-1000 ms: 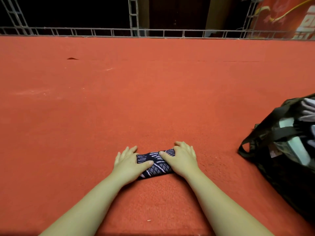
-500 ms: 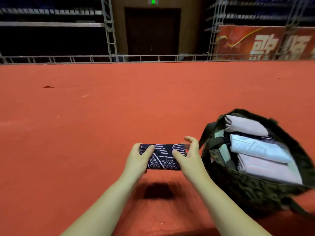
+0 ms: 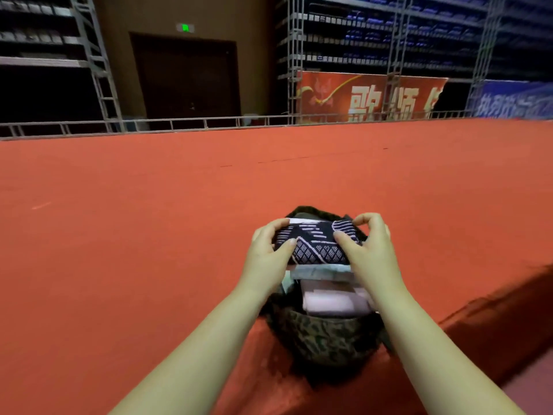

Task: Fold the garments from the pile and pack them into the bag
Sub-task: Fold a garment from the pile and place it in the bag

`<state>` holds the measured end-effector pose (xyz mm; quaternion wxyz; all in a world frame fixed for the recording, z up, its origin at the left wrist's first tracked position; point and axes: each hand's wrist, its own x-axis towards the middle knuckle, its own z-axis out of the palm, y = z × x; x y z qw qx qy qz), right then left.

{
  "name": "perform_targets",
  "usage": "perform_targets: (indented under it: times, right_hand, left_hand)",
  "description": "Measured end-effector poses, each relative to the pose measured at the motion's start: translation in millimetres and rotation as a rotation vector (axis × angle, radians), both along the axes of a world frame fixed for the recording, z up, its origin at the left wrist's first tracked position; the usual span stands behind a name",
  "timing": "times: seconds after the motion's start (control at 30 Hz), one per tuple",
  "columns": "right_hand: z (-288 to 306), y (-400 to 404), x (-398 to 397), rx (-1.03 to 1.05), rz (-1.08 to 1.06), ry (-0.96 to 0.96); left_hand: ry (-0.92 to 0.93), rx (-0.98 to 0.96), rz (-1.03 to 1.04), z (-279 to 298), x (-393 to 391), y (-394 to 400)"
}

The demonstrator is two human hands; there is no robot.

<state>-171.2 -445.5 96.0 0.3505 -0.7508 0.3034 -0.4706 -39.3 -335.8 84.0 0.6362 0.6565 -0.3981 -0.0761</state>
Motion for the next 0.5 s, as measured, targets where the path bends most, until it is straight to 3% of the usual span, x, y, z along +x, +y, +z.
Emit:
perform_targets:
  times: [0.13,0.3,0.4,0.5]
  right_hand:
    - [0,-36,0,-0.052,-0.008,0.147]
    - [-42,-58,7,-0.204,0.044,0.670]
    - [-54,-69,9,-0.194,0.064,0.827]
    - [-50,-74,13,-0.148,0.081,0.866]
  left_hand:
    - [-0.178,0.225,-0.008,7,1,-29]
    - [-0.611,0.628,-0.102,-18,3,-27]
    - [-0.706,0.794,-0.156,-26,8,-27]
    - [-0.714,0.818,-0.142,-21,8,-31]
